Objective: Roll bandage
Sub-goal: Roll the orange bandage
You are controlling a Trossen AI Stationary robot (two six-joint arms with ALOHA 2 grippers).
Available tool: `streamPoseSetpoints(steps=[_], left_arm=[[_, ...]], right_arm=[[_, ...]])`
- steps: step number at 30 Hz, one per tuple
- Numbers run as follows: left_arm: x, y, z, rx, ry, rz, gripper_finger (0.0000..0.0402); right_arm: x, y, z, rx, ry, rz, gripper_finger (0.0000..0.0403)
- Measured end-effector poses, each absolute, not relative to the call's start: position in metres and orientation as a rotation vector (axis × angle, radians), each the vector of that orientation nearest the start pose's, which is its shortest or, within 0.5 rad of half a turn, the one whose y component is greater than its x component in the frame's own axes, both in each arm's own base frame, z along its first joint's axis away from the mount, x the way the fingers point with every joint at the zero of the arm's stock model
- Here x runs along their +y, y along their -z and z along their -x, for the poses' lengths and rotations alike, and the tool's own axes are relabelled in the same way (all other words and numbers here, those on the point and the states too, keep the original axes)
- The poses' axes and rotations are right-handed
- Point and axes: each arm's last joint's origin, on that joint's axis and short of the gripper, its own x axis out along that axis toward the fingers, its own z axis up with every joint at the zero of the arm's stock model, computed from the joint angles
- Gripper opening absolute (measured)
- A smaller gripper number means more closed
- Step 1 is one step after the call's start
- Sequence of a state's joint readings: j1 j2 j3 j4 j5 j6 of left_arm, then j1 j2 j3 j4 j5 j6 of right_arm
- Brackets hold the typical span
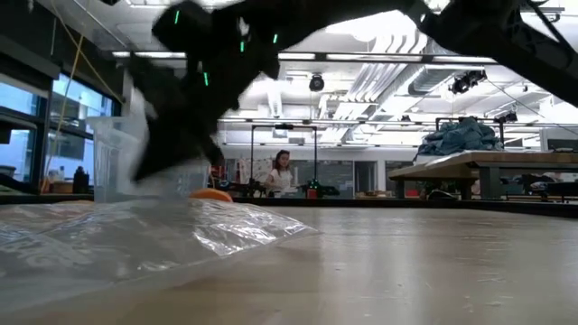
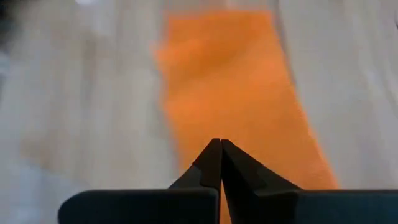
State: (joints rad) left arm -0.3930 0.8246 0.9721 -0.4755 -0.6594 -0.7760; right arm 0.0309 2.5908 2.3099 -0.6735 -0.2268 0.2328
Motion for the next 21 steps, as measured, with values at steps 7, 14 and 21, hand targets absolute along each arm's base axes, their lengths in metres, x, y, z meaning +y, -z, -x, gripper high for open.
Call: streamPoseSetpoints(steps=[7, 14, 21], left_arm=[[-0.045, -0.365, -0.159, 0.142, -0.369, 0.575, 0.0000], [-0.045, -0.362, -0.161, 0.155, -0.375, 0.566, 0.0000], [-0.045, -0.362, -0.161, 0.165, -0.376, 0.546, 0.0000]], right_arm=[[0.025, -0.145, -0.534, 1.172, -0.144, -0.197, 0.0000], [0.023, -0.140, -0.520, 1.319, -0.137, -0.145, 0.0000], [0.009, -0.142, -0.507, 1.446, -0.120, -0.130, 0.0000]])
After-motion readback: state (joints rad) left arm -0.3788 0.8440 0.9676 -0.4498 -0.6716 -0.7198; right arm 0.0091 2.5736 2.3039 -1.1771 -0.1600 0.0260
